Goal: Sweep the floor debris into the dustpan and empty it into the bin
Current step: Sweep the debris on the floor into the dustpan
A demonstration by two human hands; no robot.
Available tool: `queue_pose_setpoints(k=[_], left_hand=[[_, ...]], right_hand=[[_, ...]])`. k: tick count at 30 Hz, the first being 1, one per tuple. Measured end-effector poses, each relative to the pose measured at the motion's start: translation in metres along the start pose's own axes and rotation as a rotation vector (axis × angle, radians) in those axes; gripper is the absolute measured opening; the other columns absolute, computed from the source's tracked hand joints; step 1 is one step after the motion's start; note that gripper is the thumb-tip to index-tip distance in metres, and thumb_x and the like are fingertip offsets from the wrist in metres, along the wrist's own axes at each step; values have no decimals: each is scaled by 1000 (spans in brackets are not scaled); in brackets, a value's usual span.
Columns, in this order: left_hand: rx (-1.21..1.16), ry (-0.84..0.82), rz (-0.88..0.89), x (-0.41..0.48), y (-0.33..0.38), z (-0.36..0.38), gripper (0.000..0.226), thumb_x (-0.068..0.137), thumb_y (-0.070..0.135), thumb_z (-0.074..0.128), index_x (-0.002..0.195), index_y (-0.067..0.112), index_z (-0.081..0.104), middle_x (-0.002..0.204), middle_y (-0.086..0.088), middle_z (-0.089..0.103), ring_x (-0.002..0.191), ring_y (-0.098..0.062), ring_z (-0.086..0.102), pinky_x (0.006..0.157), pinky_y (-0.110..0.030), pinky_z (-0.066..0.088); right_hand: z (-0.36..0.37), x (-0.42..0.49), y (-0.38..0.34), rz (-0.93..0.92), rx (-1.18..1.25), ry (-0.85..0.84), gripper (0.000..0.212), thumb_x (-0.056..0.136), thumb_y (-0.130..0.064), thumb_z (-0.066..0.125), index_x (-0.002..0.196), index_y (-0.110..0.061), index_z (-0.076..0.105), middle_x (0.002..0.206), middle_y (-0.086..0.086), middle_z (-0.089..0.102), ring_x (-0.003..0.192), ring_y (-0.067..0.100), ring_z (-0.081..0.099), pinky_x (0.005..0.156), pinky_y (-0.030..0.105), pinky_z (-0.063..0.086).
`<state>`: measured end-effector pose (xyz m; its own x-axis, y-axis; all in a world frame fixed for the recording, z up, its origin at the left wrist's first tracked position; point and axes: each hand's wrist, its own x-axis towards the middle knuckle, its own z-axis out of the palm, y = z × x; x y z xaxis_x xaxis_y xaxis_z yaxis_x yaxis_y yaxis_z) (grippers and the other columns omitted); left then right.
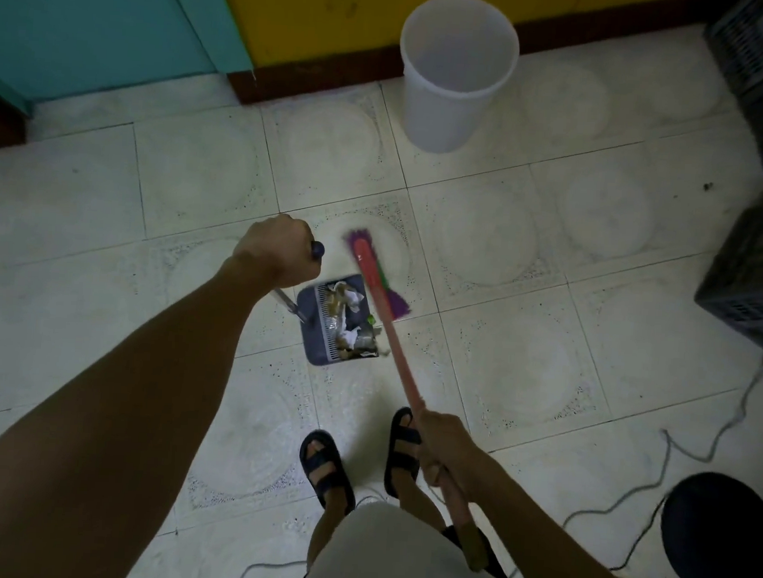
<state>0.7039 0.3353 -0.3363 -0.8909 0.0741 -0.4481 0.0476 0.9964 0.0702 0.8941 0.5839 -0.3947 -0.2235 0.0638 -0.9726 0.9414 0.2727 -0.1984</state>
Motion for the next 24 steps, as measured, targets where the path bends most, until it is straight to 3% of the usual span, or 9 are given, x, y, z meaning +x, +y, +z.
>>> queue_pose_setpoints(k=[2, 4, 6, 10, 17, 20, 24], left_hand=[[3, 14, 7, 0, 0, 0, 34, 88, 29, 52, 58, 12, 47, 55, -4, 46, 56, -23, 51, 57, -26, 40], [2, 18, 14, 0, 1, 0, 39, 89, 30, 52, 55, 15, 42, 54, -4, 45, 52, -19, 48, 56, -26, 41], [-9, 7, 19, 0, 0, -1, 40, 90, 31, 51, 55, 16, 41, 54, -3, 45, 49, -15, 44, 56, -26, 40], [-12, 4, 27, -1, -1, -1, 41, 91, 34, 50, 55, 15, 44, 53, -3, 45, 50, -15, 44, 56, -26, 41], [-11, -27, -22, -10, -17, -6, 36, 91, 28, 49, 60, 10, 49, 56, -6, 48, 56, -23, 52, 59, -28, 48], [-6, -33, -22, -19, -25, -4, 38, 91, 28, 48, 57, 11, 47, 56, -7, 47, 58, -25, 54, 62, -30, 50], [-7, -40, 3, -20, -22, -5, 33, 90, 28, 49, 63, 8, 52, 58, -7, 50, 60, -26, 56, 59, -28, 47]], right_hand=[[8, 1, 3, 9, 11, -7, 29, 102, -25, 39, 105, -4, 59, 70, 7, 52, 34, 7, 43, 27, 18, 31], [16, -2, 2, 35, -3, -7, 15, 100, -28, 39, 91, -21, 49, 71, 0, 45, 46, 10, 44, 25, 15, 30], [21, -8, 4, 54, -9, -35, 12, 97, -34, 41, 87, -31, 37, 71, -3, 43, 47, 9, 44, 25, 15, 30], [22, -27, 10, 152, 147, -117, 23, 98, -31, 44, 90, -10, 49, 47, -1, 43, 29, 9, 34, 31, 14, 25], [-26, -60, 24, 72, 114, -34, 36, 97, -28, 48, 64, -14, 48, 48, 1, 43, 33, 9, 33, 32, 15, 21], [-46, -76, 24, 82, 196, -23, 36, 97, -38, 48, 71, -14, 47, 48, 2, 41, 35, 11, 30, 37, 12, 22], [-53, -63, 22, -14, 125, 46, 25, 98, -32, 41, 85, -13, 50, 51, 4, 40, 37, 11, 30, 41, 14, 25]])
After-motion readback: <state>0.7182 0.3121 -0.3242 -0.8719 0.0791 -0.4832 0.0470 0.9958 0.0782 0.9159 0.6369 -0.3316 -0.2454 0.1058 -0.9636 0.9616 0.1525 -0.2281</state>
